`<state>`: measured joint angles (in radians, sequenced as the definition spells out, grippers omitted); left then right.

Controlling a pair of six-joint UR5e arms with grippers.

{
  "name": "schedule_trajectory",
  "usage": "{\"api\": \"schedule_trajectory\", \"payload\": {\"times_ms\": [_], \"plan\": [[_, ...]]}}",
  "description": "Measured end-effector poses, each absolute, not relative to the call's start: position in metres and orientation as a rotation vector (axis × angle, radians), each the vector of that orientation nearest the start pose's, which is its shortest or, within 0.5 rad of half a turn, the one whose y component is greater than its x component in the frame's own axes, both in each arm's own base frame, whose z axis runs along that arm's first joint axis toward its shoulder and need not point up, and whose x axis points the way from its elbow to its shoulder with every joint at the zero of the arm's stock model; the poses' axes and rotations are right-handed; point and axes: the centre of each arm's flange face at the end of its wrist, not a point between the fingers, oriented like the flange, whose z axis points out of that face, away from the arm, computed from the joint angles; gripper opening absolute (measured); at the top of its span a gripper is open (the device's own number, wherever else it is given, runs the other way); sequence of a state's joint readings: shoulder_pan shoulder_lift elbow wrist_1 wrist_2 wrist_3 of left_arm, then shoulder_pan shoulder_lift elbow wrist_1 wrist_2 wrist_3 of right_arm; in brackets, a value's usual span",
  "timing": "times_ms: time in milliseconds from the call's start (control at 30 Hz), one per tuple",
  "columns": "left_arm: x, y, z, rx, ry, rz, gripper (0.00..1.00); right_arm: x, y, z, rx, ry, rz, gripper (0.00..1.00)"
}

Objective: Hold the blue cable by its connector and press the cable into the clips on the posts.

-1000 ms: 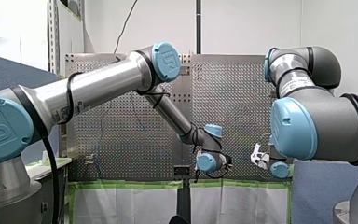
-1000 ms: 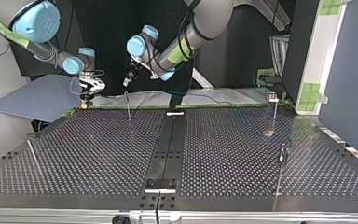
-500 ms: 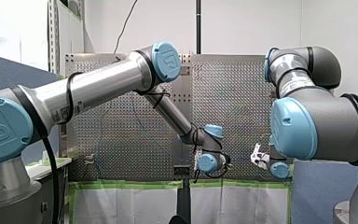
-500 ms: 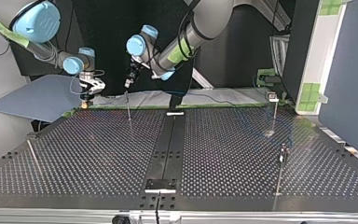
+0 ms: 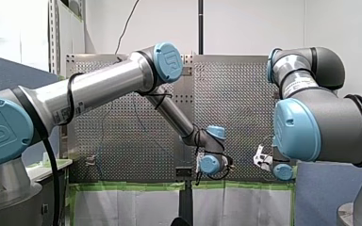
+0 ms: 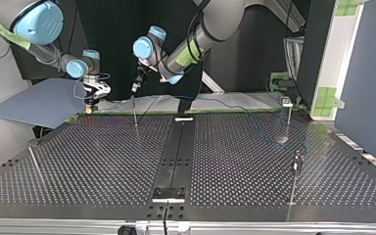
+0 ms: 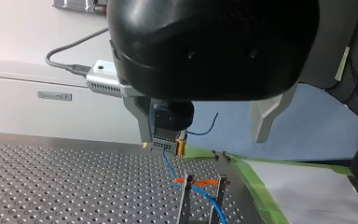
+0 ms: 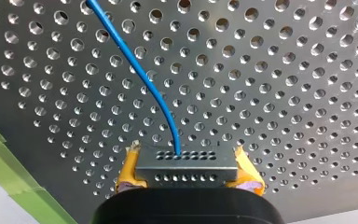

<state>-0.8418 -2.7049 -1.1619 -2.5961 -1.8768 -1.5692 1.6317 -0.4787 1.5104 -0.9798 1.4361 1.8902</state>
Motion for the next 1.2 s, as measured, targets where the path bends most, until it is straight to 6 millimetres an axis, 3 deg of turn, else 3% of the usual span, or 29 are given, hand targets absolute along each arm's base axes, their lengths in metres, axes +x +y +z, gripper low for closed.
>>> {"api": "schedule_trajectory", "payload": {"times_ms": [1200], "plan": [[0.4268,-0.6303,-0.0353,0.461,1.684,-0.371,1.0,0.1873,-0.6618,-0.0838,1.233,-1.423,1.558,0.0]]}}
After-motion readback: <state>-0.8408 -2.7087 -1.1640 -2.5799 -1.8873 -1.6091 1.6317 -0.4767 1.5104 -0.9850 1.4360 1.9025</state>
